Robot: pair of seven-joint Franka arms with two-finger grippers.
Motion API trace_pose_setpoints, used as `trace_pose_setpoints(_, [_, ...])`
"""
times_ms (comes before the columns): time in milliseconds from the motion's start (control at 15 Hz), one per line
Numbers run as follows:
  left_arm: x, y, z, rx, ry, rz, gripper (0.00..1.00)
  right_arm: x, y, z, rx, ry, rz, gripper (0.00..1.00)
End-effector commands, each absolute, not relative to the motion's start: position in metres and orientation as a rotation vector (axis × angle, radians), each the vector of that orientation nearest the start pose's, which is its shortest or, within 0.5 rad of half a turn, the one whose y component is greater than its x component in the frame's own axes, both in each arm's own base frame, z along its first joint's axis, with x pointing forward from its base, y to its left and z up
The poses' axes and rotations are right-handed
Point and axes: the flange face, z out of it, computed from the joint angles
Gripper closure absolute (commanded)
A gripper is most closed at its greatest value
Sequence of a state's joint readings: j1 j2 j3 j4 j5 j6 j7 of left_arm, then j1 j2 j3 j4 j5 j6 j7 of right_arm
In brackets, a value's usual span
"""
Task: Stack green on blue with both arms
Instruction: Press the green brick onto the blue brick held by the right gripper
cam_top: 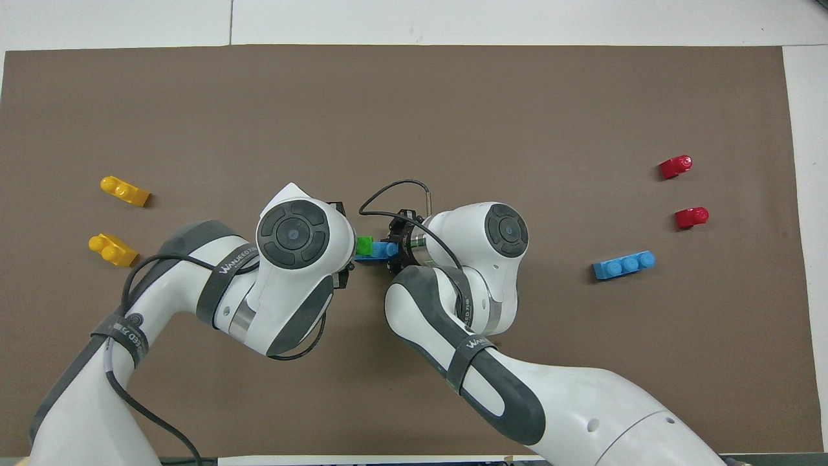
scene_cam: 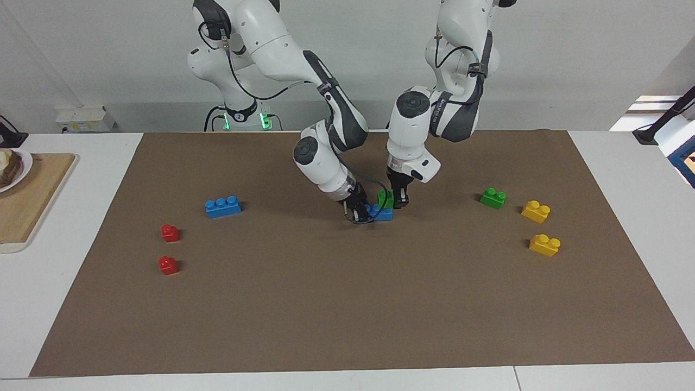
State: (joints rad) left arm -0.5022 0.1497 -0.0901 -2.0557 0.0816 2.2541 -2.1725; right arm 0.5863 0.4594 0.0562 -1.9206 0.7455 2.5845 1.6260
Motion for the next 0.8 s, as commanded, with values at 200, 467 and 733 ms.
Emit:
trace_pose_setpoints(200, [0.474,-0.338,0.339,-2.278,-2.228,-0.161,1.0,0.52,0.352,0.244,-1.898,1.998,0.41,1.0])
trace_pose_setpoints(467, [0.475,-0.344,0.327,-2.273,-2.249,-0.183,1.0,0.52,0.352,0.244,-1.896,1.997,0.407,1.0])
trace_pose_setpoints(733, [0.475,-0.344,0.31,-2.273,-2.217,-0.201,1.0,0.519,0.35,0.242,-1.892,1.998,0.391,1.0])
